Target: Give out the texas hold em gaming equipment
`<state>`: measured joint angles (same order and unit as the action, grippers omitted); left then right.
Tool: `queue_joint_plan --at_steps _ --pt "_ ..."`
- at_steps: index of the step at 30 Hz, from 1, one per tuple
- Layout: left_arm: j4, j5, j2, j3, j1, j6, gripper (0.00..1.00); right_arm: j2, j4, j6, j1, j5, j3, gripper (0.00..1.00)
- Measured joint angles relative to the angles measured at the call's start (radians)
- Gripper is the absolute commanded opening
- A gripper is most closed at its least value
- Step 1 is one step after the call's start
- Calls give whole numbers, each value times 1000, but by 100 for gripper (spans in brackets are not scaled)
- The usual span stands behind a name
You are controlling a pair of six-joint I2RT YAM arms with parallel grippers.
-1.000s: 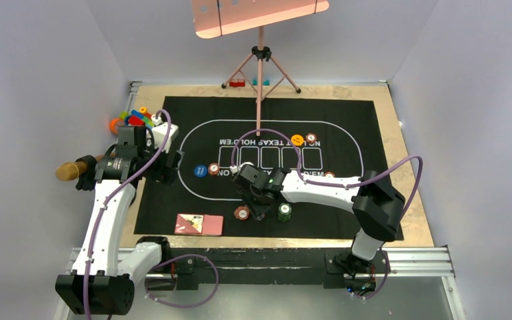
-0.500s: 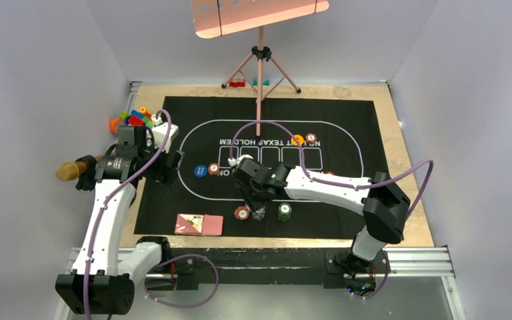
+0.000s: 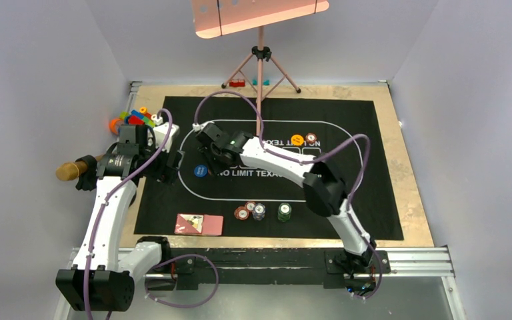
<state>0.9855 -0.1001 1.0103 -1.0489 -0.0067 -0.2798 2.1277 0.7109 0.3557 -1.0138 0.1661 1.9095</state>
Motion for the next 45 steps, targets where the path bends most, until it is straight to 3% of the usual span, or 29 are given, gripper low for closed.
queue_joint_plan --at_steps 4,8,16,30,32,38,45 --pt "1 -1 0 0 0 0 100 167 11 -16 35 -2 109 12" --pt "3 -1 0 0 0 0 100 233 23 -17 58 -5 138 11" --pt "4 0 -1 0 0 0 100 239 8 -14 72 -12 142 10" --pt "4 30 13 0 0 19 100 193 -64 13 10 -27 2 14" --pt "5 30 13 -1 0 24 100 192 -73 16 4 -30 -2 19" --pt "5 30 13 -2 0 27 100 187 -90 25 6 -35 -13 51" --pt "5 30 13 -3 0 28 100 182 -97 27 6 -38 -14 70"
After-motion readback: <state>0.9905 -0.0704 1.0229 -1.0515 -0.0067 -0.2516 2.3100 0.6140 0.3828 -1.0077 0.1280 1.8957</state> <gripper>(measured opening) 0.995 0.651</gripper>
